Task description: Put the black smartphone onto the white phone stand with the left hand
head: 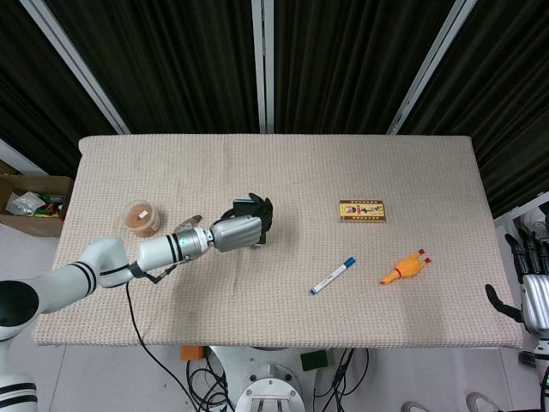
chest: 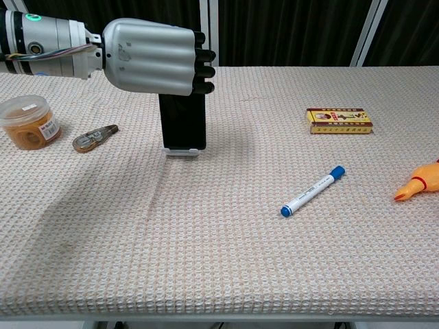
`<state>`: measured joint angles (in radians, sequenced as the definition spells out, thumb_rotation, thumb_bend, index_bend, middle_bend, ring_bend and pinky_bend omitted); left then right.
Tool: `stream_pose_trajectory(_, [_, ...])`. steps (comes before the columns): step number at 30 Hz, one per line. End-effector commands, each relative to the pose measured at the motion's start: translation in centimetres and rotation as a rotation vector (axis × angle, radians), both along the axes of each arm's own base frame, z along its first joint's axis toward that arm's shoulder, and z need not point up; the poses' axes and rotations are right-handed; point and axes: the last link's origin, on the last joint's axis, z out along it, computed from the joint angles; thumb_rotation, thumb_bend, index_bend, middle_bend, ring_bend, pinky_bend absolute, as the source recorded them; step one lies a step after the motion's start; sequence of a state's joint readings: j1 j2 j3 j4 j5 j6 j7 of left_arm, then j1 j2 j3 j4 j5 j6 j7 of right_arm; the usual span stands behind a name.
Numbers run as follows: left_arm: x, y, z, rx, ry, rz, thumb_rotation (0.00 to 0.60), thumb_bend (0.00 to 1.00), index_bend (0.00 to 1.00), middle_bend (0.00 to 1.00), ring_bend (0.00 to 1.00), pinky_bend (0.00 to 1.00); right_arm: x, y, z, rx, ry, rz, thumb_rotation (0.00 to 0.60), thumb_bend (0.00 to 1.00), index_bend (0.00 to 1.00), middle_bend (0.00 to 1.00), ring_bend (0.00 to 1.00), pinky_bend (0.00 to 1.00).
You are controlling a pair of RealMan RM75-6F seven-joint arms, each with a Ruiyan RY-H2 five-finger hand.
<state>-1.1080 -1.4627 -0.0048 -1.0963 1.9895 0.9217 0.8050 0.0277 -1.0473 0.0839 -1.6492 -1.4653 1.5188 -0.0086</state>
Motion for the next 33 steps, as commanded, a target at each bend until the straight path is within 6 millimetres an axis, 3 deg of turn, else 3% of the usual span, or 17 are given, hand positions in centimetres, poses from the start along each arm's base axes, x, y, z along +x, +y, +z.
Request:
stream_pose_trajectory(1, [-0.1, 0.0, -0.3, -0.008, -0.008, 0.003, 0.6, 0.33, 0.73, 0.73, 0.56, 0.47, -0.1, 0.0, 0.0, 0.0, 0.0, -0.001, 0.6, 0.33, 0.0, 0.0, 0.0, 0.0])
stream_pose_trajectory(10, [-0.7, 0.2, -0.8, -0.012, -0.017, 0.028, 0.6, 0.33, 0.72, 0.71, 0.55, 0.47, -0.3, 0.0, 0.0, -0.003, 0.0, -0.004, 0.6, 0.33, 0.0, 0.0, 0.0, 0.0])
stream_pose_trajectory(15, [-0.8, 0.4, -0.8, -0.002, -0.013, 0.04, 0.6, 0.33, 0.66, 0.66, 0.52, 0.45, -0.3, -0.1, 0.0, -0.001, -0.001, -0.002, 0.6, 0.33, 0.0, 0.0, 0.0, 0.0])
stream_pose_trajectory(18, [-1.0, 0.5, -0.7, 0.005, 0.002, 0.048, 0.6, 0.29, 0.53, 0.53, 0.48, 0.42, -0.3, -0.1, 0.0, 0.0, -0.001, -0.004, 0.6, 0.33, 0.0, 0.0, 0.0, 0.0])
stream_pose_trajectory(20, [-1.1, 0.5, -0.7, 0.012, 0.012, 0.058, 0.6, 0.27, 0.4, 0.41, 0.4, 0.38, -0.3, -0.1, 0.0, -0.001, 0.0, -0.004, 0.6, 0.33, 0.0, 0.0, 0.0, 0.0])
stream_pose_trajectory(23, [-1.1, 0.6, -0.6, 0.019, 0.018, 0.076, 0.6, 0.24, 0.3, 0.29, 0.32, 0.33, -0.3, -0.1, 0.0, -0.003, 0.0, -0.003, 0.6, 0.33, 0.0, 0.0, 0.0, 0.0])
stream_pose_trajectory(27, [-1.1, 0.6, -0.4, 0.038, 0.023, 0.082, 0.6, 0.21, 0.17, 0.22, 0.21, 0.26, -0.2, -0.2, 0.0, -0.007, 0.001, -0.002, 0.6, 0.33, 0.0, 0.0, 0.0, 0.0])
stream_pose_trajectory(33, [-1.1, 0.6, -0.1, 0.047, 0.015, 0.096, 0.6, 0.18, 0.07, 0.08, 0.11, 0.22, -0.1, -0.2, 0.0, -0.008, 0.001, 0.001, 0.6, 0.33, 0.0, 0.0, 0.0, 0.0])
